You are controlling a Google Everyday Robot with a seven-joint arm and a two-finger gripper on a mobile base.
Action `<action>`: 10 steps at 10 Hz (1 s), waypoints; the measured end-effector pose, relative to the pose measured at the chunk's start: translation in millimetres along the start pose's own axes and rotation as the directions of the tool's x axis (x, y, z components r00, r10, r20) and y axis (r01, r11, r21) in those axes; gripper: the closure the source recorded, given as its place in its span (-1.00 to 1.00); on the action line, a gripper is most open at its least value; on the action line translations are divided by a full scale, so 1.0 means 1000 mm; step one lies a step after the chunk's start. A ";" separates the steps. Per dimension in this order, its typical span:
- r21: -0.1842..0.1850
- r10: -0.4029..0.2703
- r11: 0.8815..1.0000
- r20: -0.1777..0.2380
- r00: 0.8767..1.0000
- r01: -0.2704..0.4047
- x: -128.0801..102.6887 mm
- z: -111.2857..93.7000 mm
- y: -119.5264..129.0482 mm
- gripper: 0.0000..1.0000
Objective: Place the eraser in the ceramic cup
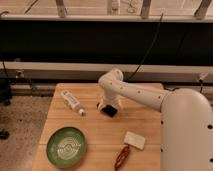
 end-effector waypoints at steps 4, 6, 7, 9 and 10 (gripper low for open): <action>0.009 -0.053 0.999 -0.005 0.999 0.053 0.011 0.007 -0.003 -0.60; 0.025 -0.061 0.998 -0.010 0.998 0.061 0.015 0.007 -0.003 -0.44; 0.034 -0.062 0.997 -0.014 0.998 0.062 0.016 0.007 -0.004 -0.25; 0.047 -0.064 0.997 -0.024 0.998 0.065 0.016 0.002 -0.006 0.16; 0.053 -0.066 0.996 -0.028 0.997 0.067 0.015 0.000 -0.008 0.40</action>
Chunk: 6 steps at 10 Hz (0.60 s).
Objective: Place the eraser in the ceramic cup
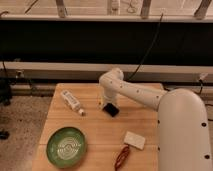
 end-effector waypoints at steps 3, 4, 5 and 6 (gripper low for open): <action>0.005 0.005 1.000 -0.004 1.000 -0.005 -0.005 -0.003 -0.003 0.97; 0.003 0.008 1.000 -0.004 1.000 -0.008 -0.007 -0.003 -0.004 1.00; 0.002 0.011 1.000 -0.005 1.000 -0.011 -0.009 -0.004 -0.005 1.00; 0.001 0.018 1.000 -0.007 1.000 -0.018 -0.013 -0.005 -0.006 1.00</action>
